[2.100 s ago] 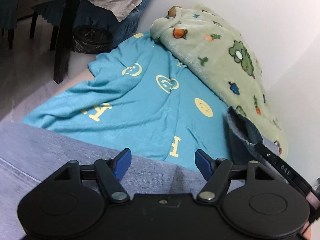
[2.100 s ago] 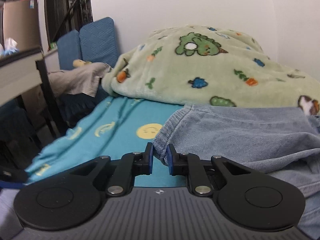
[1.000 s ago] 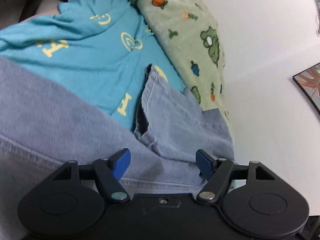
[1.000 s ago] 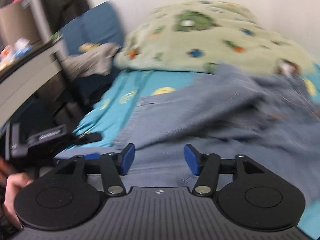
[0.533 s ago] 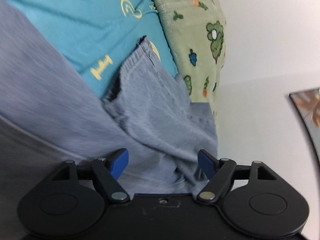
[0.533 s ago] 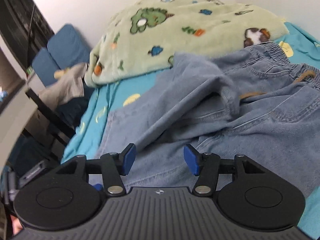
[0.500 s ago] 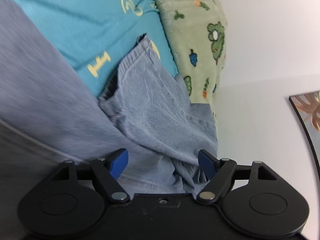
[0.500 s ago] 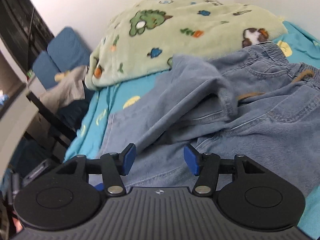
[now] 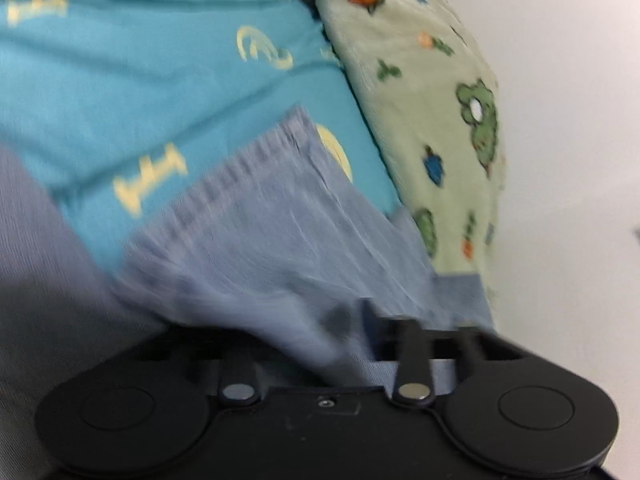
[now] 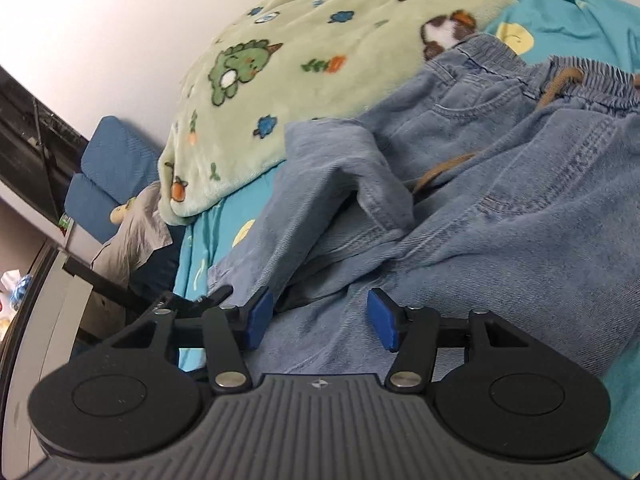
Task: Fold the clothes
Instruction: 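Grasp the jeans cuff with the left gripper and lift it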
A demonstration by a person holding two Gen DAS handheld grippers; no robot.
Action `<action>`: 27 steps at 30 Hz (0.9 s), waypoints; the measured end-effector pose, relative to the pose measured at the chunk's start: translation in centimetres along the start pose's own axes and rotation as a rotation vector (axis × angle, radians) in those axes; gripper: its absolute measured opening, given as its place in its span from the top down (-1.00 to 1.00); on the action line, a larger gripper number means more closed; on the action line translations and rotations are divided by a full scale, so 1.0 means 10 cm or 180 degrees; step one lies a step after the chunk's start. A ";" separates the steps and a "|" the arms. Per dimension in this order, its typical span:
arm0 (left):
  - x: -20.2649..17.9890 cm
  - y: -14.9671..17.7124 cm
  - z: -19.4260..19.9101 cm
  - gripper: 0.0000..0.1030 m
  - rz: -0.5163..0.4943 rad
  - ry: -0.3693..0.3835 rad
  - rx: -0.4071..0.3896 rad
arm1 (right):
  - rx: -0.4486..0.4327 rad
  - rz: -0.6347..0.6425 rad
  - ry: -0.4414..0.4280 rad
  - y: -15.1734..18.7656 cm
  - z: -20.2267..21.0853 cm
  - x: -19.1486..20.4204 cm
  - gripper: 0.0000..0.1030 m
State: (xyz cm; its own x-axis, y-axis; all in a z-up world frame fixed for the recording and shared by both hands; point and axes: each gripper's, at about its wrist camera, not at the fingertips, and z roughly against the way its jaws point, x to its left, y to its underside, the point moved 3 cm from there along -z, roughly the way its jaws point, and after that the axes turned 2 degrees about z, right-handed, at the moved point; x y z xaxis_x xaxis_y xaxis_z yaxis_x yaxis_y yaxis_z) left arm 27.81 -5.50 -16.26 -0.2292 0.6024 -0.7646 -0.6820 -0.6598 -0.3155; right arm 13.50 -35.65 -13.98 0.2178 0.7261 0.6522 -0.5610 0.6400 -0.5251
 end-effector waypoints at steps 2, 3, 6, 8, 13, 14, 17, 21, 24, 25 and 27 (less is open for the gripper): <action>-0.06 -0.14 0.09 0.90 -0.0165 -0.0081 -0.0193 | 0.0027 -0.0007 0.0020 0.01 -0.03 -0.02 -0.05; -0.11 -0.22 0.17 0.90 -0.0244 -0.0094 -0.0304 | 0.0035 0.0000 0.0031 0.01 -0.04 -0.03 -0.04; -0.28 -0.53 0.48 0.92 -0.0422 -0.0102 -0.0587 | 0.0054 0.0036 0.0061 0.03 -0.07 -0.04 -0.02; -0.38 -0.77 0.72 0.93 -0.0573 -0.0120 -0.0794 | 0.0058 0.0071 0.0074 0.03 -0.09 -0.05 -0.02; -0.44 -1.32 1.27 0.94 -0.0782 -0.0262 -0.1201 | 0.0041 0.0253 0.0085 0.08 -0.12 0.02 -0.01; -0.41 -1.43 1.38 0.94 -0.0813 -0.0322 -0.1302 | 0.0044 0.0299 0.0095 0.10 -0.14 0.04 -0.01; -0.28 -1.77 1.74 0.94 -0.0874 -0.0474 -0.1588 | 0.0096 0.0398 0.0154 0.14 -0.22 0.06 -0.01; 0.02 -2.17 2.20 0.94 -0.0869 -0.0674 -0.1933 | 0.0135 0.0499 0.0216 0.19 -0.31 0.08 -0.01; 0.42 -2.37 2.48 0.94 -0.0739 -0.0829 -0.1999 | 0.0143 0.0581 0.0265 0.22 -0.37 0.11 -0.01; 0.55 -2.41 2.51 0.94 -0.0706 -0.0899 -0.1974 | 0.0146 0.0609 0.0281 0.23 -0.40 0.12 -0.01; 0.82 -2.43 2.54 0.94 -0.0672 -0.1029 -0.1933 | 0.0156 0.0669 0.0316 0.24 -0.43 0.13 -0.01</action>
State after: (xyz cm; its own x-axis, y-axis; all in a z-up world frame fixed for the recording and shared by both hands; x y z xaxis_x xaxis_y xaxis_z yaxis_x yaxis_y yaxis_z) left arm 24.83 26.85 -0.55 -0.3934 0.7855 -0.4777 -0.2493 -0.5912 -0.7670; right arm 15.85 -32.11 -16.75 0.1681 0.8648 0.4731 -0.6398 0.4609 -0.6150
